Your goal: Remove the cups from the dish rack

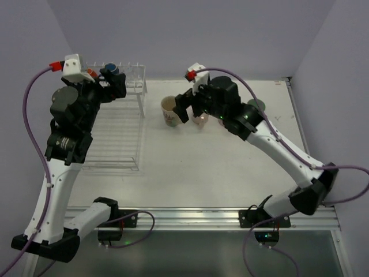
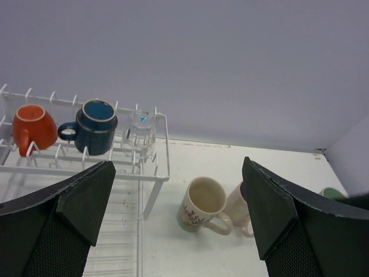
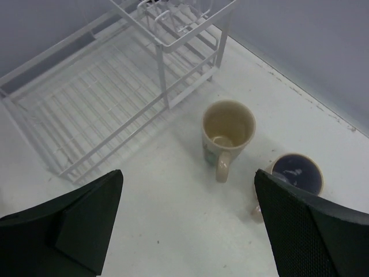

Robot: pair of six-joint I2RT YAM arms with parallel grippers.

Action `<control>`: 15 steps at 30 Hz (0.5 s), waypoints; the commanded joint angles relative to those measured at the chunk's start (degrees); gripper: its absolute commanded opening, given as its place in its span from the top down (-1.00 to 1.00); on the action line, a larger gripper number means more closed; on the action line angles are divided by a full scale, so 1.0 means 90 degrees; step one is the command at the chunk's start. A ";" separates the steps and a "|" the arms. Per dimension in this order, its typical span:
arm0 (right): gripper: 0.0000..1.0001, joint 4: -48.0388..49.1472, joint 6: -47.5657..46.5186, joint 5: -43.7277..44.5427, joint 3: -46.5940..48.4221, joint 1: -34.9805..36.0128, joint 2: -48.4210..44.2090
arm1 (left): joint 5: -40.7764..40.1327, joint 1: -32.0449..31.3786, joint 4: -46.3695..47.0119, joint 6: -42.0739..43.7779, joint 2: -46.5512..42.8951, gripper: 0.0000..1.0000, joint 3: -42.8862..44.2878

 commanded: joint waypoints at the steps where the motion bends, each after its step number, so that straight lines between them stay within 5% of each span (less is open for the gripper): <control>1: -0.98 0.1001 0.0871 -0.0560 -0.1473 -0.0010 -0.1418 | -0.0383 -0.0031 -0.0334 -0.0108 0.0895 -1.00 0.0862; 6: -0.98 0.1510 0.1184 -0.0581 -0.2812 -0.0048 -0.2389 | -0.1008 0.0086 -0.0539 0.0156 0.2114 -1.00 0.1701; 15: -0.89 0.1637 0.1389 -0.0785 -0.3273 -0.0644 -0.2820 | 0.0309 0.0155 -0.0012 -0.0176 0.3054 -0.90 0.1674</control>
